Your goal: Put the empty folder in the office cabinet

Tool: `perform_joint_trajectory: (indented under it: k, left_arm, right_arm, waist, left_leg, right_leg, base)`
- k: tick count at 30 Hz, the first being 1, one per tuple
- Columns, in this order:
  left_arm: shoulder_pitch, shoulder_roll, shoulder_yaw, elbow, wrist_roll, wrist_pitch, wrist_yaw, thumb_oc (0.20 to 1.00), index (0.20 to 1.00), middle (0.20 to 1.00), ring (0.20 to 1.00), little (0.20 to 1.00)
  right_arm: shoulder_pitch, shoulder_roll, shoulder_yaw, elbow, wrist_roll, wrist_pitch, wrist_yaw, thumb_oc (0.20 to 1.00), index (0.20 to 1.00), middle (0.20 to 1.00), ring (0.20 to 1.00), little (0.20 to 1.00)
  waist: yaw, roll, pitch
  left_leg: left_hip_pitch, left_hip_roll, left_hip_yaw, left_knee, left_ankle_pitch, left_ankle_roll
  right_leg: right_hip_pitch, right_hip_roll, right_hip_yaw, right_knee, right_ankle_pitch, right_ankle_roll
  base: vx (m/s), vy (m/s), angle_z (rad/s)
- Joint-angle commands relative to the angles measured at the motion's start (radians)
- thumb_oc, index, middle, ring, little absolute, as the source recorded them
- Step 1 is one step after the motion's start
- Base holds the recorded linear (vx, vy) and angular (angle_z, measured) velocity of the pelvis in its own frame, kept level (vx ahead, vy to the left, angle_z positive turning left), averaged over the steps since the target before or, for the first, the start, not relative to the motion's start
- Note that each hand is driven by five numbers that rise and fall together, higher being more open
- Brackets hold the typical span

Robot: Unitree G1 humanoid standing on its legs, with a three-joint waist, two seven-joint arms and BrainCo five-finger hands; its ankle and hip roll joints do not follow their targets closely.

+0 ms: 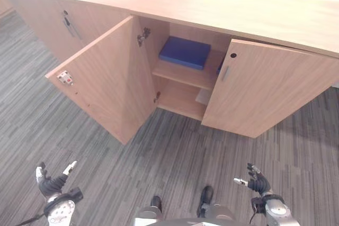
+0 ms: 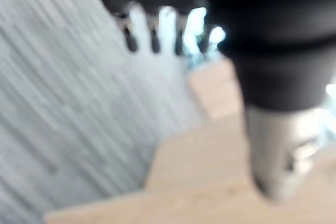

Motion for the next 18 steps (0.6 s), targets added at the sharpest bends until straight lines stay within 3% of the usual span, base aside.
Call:
perform_joint_trajectory:
  k: [1,8,9,13,18]
  left_arm:
    - [-0.017,0.062,0.056,0.011,0.054,-0.044,-0.005,1.000,1.000,1.000,1.000,1.000]
    - [-0.049,0.110,0.067,0.033,0.054,-0.029,-0.036,1.000,1.000,1.000,1.000,1.000]
    - [-0.115,0.171,0.065,0.054,0.029,-0.013,-0.033,1.000,1.000,1.000,1.000,1.000]
    - [-0.273,0.296,0.048,0.092,-0.017,0.029,0.013,1.000,1.000,1.000,1.000,1.000]
    - [-0.442,0.418,0.039,0.126,-0.023,0.075,0.044,1.000,1.000,1.000,1.000,1.000]
  right_arm:
    - [-0.049,-0.044,0.033,-0.043,-0.050,-0.049,0.066,1.000,1.000,1.000,1.000,1.000]
    - [-0.023,-0.054,0.044,-0.060,-0.092,-0.044,0.093,1.000,1.000,1.000,1.000,1.000]
    - [0.001,-0.067,0.040,-0.068,-0.087,-0.058,0.119,1.000,1.000,1.000,1.000,1.000]
    - [-0.012,-0.076,0.049,-0.064,-0.035,-0.078,0.097,1.000,1.000,1.000,1.000,1.000]
    - [-0.044,-0.075,0.057,-0.062,-0.015,-0.101,0.099,1.000,1.000,1.000,1.000,1.000]
  waist:
    - [-0.017,-0.017,-0.028]
    - [-0.040,-0.026,-0.020]
    - [-0.070,-0.043,0.000]
    - [-0.108,-0.060,0.059]
    - [-0.130,-0.096,0.108]
  left_leg:
    - [-0.047,0.051,-0.016,-0.011,0.081,-0.042]
    - [-0.038,0.038,0.009,-0.003,0.063,-0.029]
    - [-0.041,0.023,0.049,0.012,0.041,-0.010]
    - [-0.088,0.022,0.082,0.059,-0.004,0.004]
    - [-0.165,0.026,0.117,0.113,-0.031,0.016]
  right_leg:
    - [0.110,0.001,0.030,-0.030,-0.044,0.055]
    - [0.098,-0.007,0.055,-0.027,-0.032,0.071]
    - [0.055,-0.027,0.084,-0.022,-0.002,0.099]
    - [-0.034,-0.044,0.129,-0.010,0.028,0.141]
    - [-0.102,-0.044,0.152,-0.017,0.054,0.152]
  base:
    - [0.00,0.267,-0.30]
    - [-0.01,0.139,-0.19]
    - [-0.10,0.440,-0.19]
    - [-0.15,0.288,-0.44]
    - [-0.13,0.073,-0.21]
